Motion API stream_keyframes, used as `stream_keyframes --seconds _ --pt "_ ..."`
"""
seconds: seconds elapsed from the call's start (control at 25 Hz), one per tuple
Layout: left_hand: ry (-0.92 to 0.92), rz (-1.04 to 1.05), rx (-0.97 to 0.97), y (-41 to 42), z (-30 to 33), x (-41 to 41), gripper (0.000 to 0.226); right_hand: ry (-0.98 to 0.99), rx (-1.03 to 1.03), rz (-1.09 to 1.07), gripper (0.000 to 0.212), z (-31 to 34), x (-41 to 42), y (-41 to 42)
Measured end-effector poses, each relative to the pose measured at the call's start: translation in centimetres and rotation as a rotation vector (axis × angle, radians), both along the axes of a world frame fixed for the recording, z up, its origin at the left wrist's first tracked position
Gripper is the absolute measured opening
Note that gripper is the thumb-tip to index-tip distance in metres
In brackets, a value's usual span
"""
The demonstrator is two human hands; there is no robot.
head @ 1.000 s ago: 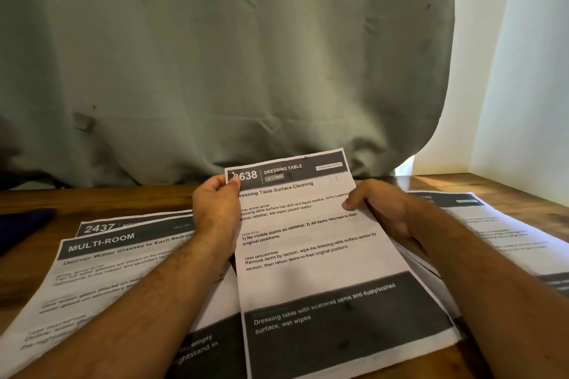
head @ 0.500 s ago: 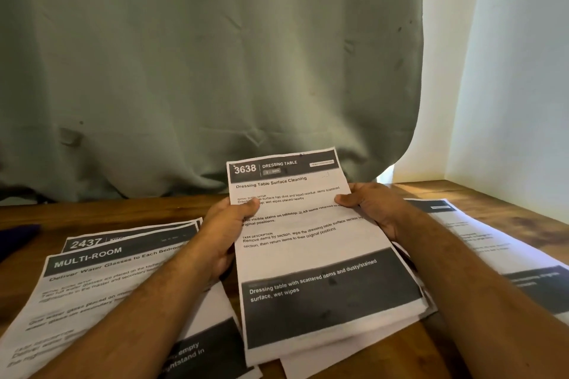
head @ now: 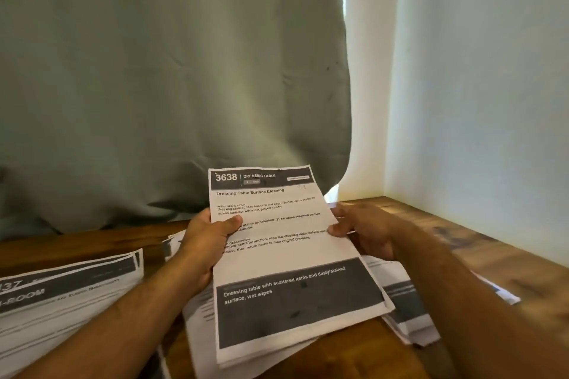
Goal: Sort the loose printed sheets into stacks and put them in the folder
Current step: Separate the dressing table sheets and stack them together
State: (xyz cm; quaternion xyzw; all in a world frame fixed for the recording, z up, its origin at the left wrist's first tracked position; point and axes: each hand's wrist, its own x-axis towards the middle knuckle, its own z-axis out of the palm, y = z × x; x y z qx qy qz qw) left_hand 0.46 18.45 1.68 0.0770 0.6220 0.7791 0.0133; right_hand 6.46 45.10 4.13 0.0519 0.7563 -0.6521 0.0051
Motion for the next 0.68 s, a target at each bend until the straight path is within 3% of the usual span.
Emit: stream_keyframes --seconds 0.12,0.36,0.52,0.68 --pt "-0.036 -0.073 0.024 3.9 1.4 0.4 0.015 0.035 -0.007 -0.092 0.037 1.7 1.7 3.0" --pt "-0.165 -0.217 0.024 12.7 1.2 1.9 0.014 0.118 0.516 -0.445 0.036 3.8 4.3 9.2" --pt "-0.195 -0.253 -0.001 17.2 0.3 3.2 0.019 0.106 0.552 -0.556 0.027 3.5 4.4 12.5" --pt "-0.198 -0.2 -0.137 20.3 -1.4 4.2 0.025 0.096 0.665 -0.653 0.034 0.7 3.5 14.5"
